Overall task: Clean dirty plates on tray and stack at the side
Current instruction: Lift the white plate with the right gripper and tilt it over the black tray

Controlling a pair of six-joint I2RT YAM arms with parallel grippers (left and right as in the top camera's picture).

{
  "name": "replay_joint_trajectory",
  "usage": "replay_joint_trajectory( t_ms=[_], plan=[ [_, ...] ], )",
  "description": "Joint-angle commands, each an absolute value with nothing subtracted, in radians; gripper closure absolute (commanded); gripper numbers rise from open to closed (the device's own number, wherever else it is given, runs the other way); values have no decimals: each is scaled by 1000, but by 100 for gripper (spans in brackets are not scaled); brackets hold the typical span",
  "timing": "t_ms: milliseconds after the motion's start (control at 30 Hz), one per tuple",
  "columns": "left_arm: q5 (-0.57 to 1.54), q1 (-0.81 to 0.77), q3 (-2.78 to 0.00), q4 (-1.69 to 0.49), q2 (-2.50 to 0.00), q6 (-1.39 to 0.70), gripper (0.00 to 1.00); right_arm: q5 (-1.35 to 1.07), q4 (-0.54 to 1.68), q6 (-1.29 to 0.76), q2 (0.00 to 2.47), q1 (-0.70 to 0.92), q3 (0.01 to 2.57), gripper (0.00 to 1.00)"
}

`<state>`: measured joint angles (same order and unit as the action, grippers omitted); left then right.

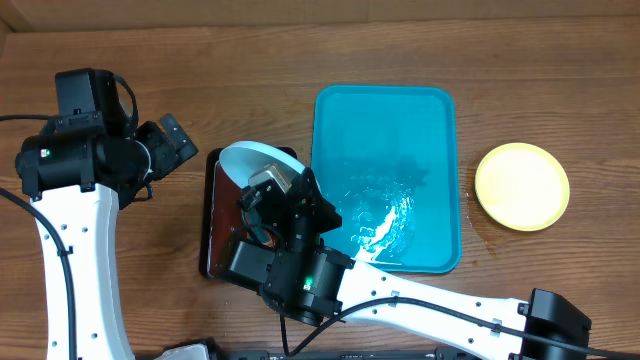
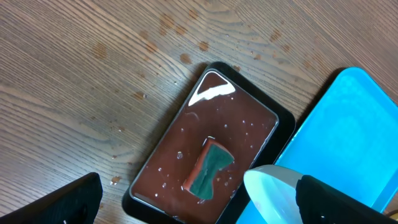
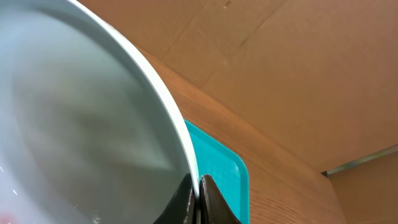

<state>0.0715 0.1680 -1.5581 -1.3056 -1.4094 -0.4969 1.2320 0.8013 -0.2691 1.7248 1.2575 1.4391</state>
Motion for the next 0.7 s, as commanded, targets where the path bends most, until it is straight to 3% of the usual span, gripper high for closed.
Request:
replay_joint_trajectory(
  t_ms=[0, 667],
  plan=[
    [68, 170, -1573, -1305, -1407, -482, 0, 1259, 794, -280, 1683, 1262, 1462, 96],
    [68, 170, -1573, -1305, -1407, -482, 0, 1256, 780, -281, 1683, 1262, 1462, 96]
  ],
)
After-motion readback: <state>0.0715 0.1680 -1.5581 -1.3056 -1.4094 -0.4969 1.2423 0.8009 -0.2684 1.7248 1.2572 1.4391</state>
